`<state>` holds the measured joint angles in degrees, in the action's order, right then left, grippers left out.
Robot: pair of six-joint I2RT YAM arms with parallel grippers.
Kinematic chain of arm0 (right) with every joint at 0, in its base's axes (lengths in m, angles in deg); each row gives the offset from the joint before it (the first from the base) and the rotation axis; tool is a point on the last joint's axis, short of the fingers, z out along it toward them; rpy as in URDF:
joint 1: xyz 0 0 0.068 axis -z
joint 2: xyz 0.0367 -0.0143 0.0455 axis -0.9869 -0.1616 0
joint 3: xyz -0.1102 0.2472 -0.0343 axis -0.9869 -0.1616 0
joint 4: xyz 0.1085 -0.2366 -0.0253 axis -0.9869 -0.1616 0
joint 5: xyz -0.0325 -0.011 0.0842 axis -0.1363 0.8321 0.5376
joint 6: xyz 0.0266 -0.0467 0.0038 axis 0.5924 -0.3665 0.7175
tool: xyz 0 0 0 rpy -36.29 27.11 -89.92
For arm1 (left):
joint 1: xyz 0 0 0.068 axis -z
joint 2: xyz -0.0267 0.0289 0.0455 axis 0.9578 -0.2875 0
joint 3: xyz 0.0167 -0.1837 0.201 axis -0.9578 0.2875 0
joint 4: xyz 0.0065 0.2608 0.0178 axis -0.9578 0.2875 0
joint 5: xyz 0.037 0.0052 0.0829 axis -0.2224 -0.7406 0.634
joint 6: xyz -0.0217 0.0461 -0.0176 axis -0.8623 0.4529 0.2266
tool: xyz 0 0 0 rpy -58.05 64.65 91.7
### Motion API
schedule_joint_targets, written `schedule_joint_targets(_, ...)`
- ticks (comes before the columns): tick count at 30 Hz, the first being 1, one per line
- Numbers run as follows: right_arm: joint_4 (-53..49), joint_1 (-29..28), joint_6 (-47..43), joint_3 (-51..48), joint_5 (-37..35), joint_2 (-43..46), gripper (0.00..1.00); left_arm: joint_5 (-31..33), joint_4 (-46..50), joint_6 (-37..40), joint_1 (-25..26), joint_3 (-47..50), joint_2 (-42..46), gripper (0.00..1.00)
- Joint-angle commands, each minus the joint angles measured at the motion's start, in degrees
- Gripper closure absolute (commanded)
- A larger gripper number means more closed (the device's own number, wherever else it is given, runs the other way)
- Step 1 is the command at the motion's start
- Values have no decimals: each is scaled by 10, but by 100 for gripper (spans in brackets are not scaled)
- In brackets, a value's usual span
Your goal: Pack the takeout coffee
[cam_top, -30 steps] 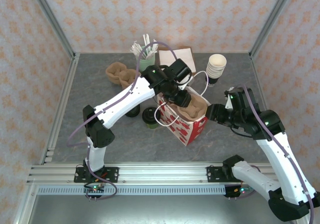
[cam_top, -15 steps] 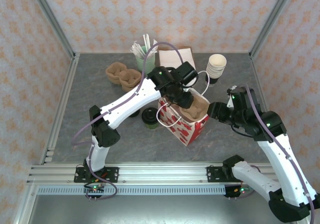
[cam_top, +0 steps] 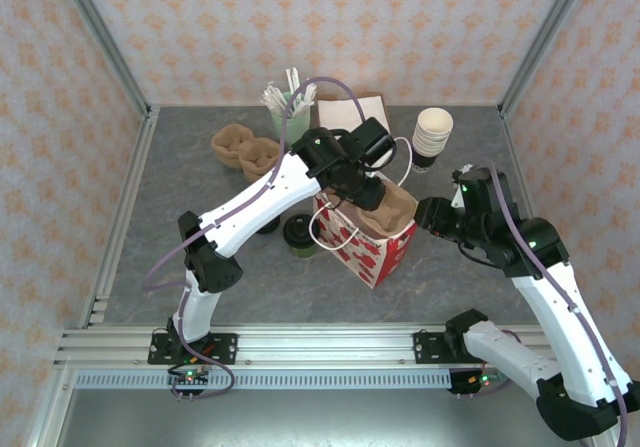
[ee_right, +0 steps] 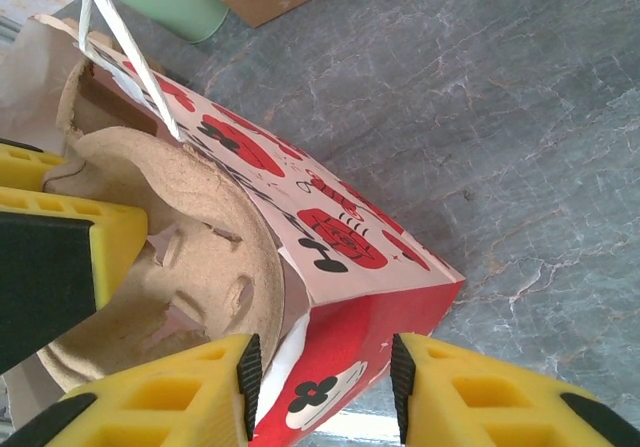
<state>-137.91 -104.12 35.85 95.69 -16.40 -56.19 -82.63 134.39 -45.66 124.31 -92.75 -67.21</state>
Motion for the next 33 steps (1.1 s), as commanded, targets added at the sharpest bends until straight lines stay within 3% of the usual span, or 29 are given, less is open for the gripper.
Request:
schedule_joint_targets(1, 16, 2, 21, -22, 25, 16, 59, 29, 22, -10, 5, -15, 0, 63)
schedule_joint_targets(6, 40, 3, 54, -57, 56, 25, 69, 39, 27, -10, 4, -15, -5, 63)
schedule_joint_targets(12, 89, 2, 106, -99, 74, 39, 72, 30, 22, -13, 4, -11, -9, 63)
schedule_joint_targets(18, 130, 3, 139, -127, 72, 57, 82, 22, 17, -13, 4, -11, -9, 63)
schedule_joint_targets(33, 103, 3, 149, -122, 30, 111, 83, 29, 18, -19, 4, -7, -8, 63)
